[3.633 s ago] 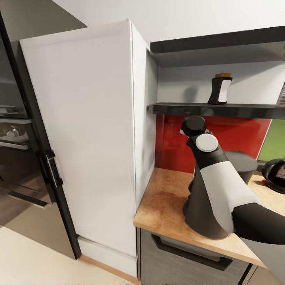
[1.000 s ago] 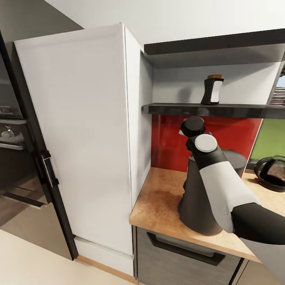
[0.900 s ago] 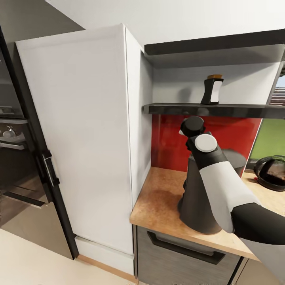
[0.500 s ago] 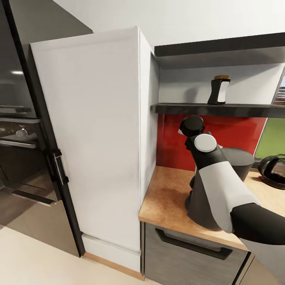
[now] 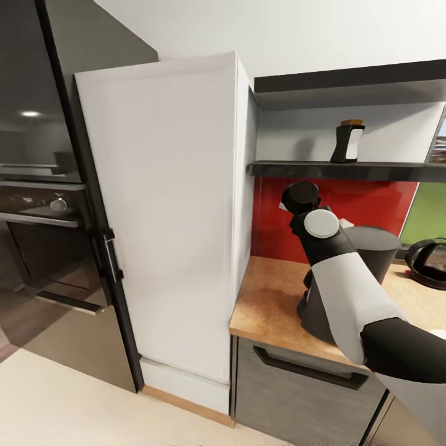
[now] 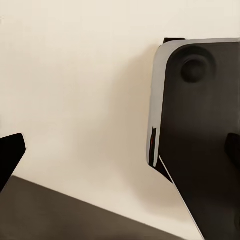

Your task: Set up a coffee station on the kitchen countertop: keep the coffee maker on the countertop, move the bottle of coffee from the kitchen shelf to the counter next to the coffee maker, place a paper coffee filter on top of the coffee maker, put the saucer next to the coffee maker with the coffee cup on the saucer, and place the electric kettle next to the coffee maker.

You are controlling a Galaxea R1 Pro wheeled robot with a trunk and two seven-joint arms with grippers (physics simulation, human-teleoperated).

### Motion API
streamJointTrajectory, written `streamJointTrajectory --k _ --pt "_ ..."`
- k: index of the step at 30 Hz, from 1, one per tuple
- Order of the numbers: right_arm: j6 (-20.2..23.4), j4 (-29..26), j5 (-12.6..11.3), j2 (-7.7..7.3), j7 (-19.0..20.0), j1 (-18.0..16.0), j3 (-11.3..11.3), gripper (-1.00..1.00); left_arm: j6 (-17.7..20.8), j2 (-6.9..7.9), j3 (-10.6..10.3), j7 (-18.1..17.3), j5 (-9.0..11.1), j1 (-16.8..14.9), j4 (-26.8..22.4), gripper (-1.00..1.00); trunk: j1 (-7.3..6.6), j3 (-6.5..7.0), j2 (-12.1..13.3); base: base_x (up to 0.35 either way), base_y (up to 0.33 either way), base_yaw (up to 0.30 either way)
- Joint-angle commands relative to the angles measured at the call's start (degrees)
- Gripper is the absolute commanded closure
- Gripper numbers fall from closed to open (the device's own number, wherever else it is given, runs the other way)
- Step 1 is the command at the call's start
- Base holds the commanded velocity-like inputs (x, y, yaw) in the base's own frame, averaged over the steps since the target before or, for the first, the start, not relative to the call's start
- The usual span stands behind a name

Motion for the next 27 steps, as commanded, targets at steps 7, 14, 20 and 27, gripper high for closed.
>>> streamJointTrajectory --k 7,14,20,27 --pt "0.4 0.0 0.4 0.00 0.4 0.0 0.1 -1.00 -0.1 0.00 0.0 0.0 0.1 0.0 -0.1 -1.00 0.02 -0.01 0.0 -0.026 0.018 0.000" --pt "0.4 0.1 0.4 0.00 0.4 0.0 0.1 -1.00 -0.1 0.00 0.1 0.0 0.2 0.0 -0.1 -1.00 0.02 -0.01 0.0 -0.235 0.060 0.000" --pt "0.4 0.5 0.2 0.00 0.4 0.0 0.1 -1.00 0.0 0.03 0.2 0.0 0.4 0.0 -0.1 -1.00 0.02 -0.01 0.0 -0.280 0.146 0.000" --pt "0.4 0.6 -0.8 0.95 0.4 0.0 0.1 -1.00 -0.1 0.00 0.2 0.0 0.4 0.0 -0.1 -1.00 0.02 -0.01 0.0 -0.112 0.262 0.000"
